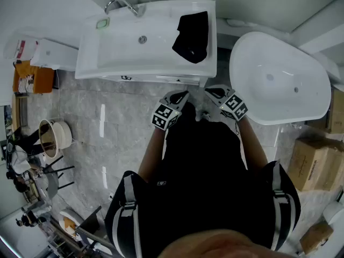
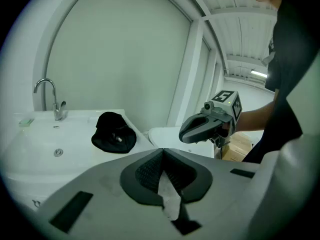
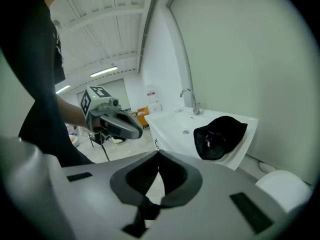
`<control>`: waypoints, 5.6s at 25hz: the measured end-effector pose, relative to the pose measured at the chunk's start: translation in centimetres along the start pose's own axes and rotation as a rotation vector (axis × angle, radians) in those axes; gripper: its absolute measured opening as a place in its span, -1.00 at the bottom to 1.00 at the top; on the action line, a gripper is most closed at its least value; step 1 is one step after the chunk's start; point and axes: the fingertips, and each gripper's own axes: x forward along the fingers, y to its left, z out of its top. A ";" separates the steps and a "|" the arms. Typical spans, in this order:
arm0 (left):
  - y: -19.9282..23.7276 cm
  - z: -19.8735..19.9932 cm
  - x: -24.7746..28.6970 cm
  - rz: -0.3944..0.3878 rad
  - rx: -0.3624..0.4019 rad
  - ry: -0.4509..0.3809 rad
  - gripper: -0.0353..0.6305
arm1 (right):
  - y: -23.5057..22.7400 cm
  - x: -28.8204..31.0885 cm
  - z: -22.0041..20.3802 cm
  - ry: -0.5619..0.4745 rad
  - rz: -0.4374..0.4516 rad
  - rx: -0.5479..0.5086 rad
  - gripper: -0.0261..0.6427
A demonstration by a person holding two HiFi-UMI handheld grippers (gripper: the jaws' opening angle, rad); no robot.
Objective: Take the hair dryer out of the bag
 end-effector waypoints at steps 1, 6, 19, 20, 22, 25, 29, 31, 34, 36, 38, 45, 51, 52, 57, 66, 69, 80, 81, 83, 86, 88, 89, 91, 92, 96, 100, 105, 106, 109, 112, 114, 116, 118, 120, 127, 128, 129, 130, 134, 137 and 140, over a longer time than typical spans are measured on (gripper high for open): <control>-0.4 -0.2 -0.1 -0.002 -0.002 0.000 -0.85 | 0.3 -0.1 -0.2 0.000 0.001 -0.001 -0.75; -1.3 -1.2 -0.3 0.006 -0.009 0.000 -0.85 | 1.1 -0.6 -0.8 -0.004 0.003 -0.008 -0.74; -1.0 -1.0 -0.1 0.012 -0.046 -0.012 -0.85 | 0.6 -0.6 -1.0 0.014 0.001 0.021 -0.75; -0.9 -1.1 -0.1 0.011 -0.048 -0.009 -0.85 | 0.5 -0.5 -1.0 0.019 0.000 0.017 -0.74; -0.7 -1.2 -0.1 0.010 -0.050 -0.009 -0.85 | 0.3 -0.3 -1.0 0.029 0.001 0.010 -0.74; -0.2 -1.1 -0.1 0.005 -0.054 -0.010 -0.85 | 0.1 0.0 -1.0 0.040 0.002 0.005 -0.74; 0.8 -0.8 0.3 -0.002 -0.059 -0.015 -0.85 | -0.4 0.4 -0.8 0.055 0.000 0.005 -0.74; 1.4 -0.6 0.6 -0.008 -0.058 -0.020 -0.85 | -0.9 0.6 -0.7 0.063 -0.005 0.006 -0.75; 2.1 -0.1 1.0 -0.016 -0.057 -0.021 -0.85 | -1.4 1.0 -0.4 0.072 -0.010 0.007 -0.75; 2.6 0.0 1.2 -0.023 -0.058 -0.021 -0.85 | -1.7 1.3 -0.2 0.078 -0.013 0.008 -0.74; 3.2 0.1 1.3 -0.029 -0.058 -0.015 -0.85 | -2.1 1.7 0.1 0.084 -0.017 0.009 -0.74; 5.7 0.8 1.9 -0.049 -0.071 0.007 -0.85 | -3.7 3.6 1.0 0.106 -0.027 0.001 -0.74; 8.0 1.6 2.2 -0.066 -0.066 0.006 -0.85 | -4.9 5.2 2.2 0.111 -0.043 0.007 -0.74; 8.5 1.8 2.2 -0.070 -0.064 0.003 -0.85 | -5.2 5.5 2.6 0.109 -0.048 0.005 -0.75; 10.8 2.9 2.6 -0.091 -0.040 -0.001 -0.85 | -6.5 6.7 4.0 0.097 -0.079 0.011 -0.75; 14.2 2.9 3.0 -0.120 -0.042 0.000 -0.85 | -8.0 9.4 4.0 0.124 -0.106 0.029 -0.74; 15.3 3.1 2.9 -0.130 -0.049 -0.011 -0.85 | -8.4 10.2 4.4 0.139 -0.116 0.023 -0.74; 18.5 2.3 2.6 -0.169 -0.048 0.004 -0.85 | -10.1 12.7 5.6 0.148 -0.173 0.046 -0.74; 18.5 2.1 2.5 -0.174 -0.051 0.013 -0.85 | -10.1 12.7 5.6 0.146 -0.179 0.055 -0.74; 18.8 1.8 2.2 -0.178 -0.053 0.018 -0.85 | -10.2 12.8 5.5 0.153 -0.191 0.059 -0.74; 19.5 2.0 2.2 -0.180 -0.052 0.005 -0.85 | -10.8 13.0 5.7 0.174 -0.208 0.044 -0.74; 19.7 1.9 2.1 -0.180 -0.052 0.011 -0.85 | -11.2 13.1 6.0 0.177 -0.213 0.033 -0.74; 19.7 1.9 2.1 -0.176 -0.053 0.011 -0.85 | -11.4 13.1 6.1 0.177 -0.213 0.030 -0.74; 19.8 1.8 2.0 -0.167 -0.059 0.013 -0.85 | -11.6 13.2 6.0 0.182 -0.207 0.026 -0.74; 19.9 1.8 1.9 -0.162 -0.064 0.013 -0.85 | -11.7 13.3 5.9 0.187 -0.202 0.023 -0.74; 20.4 1.6 1.9 -0.138 -0.075 0.013 -0.85 | -12.2 13.7 5.7 0.206 -0.187 0.003 -0.74; 20.5 1.8 2.4 -0.115 -0.091 -0.007 -0.85 | -13.4 13.7 5.6 0.218 -0.173 -0.019 -0.74; 21.3 1.8 3.3 -0.083 -0.113 0.005 -0.85 | -15.5 13.6 5.3 0.233 -0.171 -0.037 -0.74; 21.4 1.9 3.5 -0.074 -0.123 0.003 -0.85 | -15.9 13.5 5.2 0.235 -0.165 -0.040 -0.74; 21.3 2.3 4.5 -0.056 -0.133 0.015 -0.85 | -17.0 13.1 4.7 0.252 -0.143 -0.058 -0.74; 21.1 3.3 5.9 -0.038 -0.139 0.026 -0.85 | -18.3 12.7 3.8 0.285 -0.117 -0.091 -0.74; 20.8 3.8 6.9 -0.023 -0.158 0.022 -0.85 | -18.8 12.5 3.1 0.313 -0.094 -0.116 -0.74; 20.4 4.0 8.0 -0.015 -0.179 0.029 -0.85 | -19.5 12.4 2.1 0.348 -0.072 -0.147 -0.67; 20.3 4.3 8.9 -0.010 -0.187 0.035 -0.85 | -20.2 12.6 1.0 0.379 -0.052 -0.182 -0.59; 20.3 4.6 9.6 -0.001 -0.196 0.037 -0.85 | -20.7 13.1 0.0 0.397 -0.036 -0.218 -0.51; 20.4 4.8 10.4 0.026 -0.203 0.049 -0.85 | -20.5 14.3 -2.1 0.505 0.017 -0.366 -0.31; 20.4 4.5 10.5 0.028 -0.198 0.055 -0.85 | -20.7 14.4 -2.3 0.518 0.010 -0.383 -0.31; 20.3 4.3 10.5 0.028 -0.196 0.062 -0.85 | -20.9 14.4 -2.5 0.532 -0.004 -0.401 -0.31; 20.2 4.0 10.6 0.026 -0.197 0.069 -0.85 | -21.3 14.4 -2.6 0.547 -0.024 -0.416 -0.32; 19.4 3.1 10.9 0.009 -0.211 0.098 -0.85 | -22.3 14.1 -2.4 0.553 -0.072 -0.399 -0.62; 18.9 2.6 11.5 -0.008 -0.211 0.115 -0.85 | -23.0 13.7 -1.7 0.509 -0.083 -0.294 -0.68; 18.6 2.2 12.5 -0.022 -0.184 0.144 -0.84 | -23.9 13.5 -0.6 0.450 -0.106 -0.189 -0.68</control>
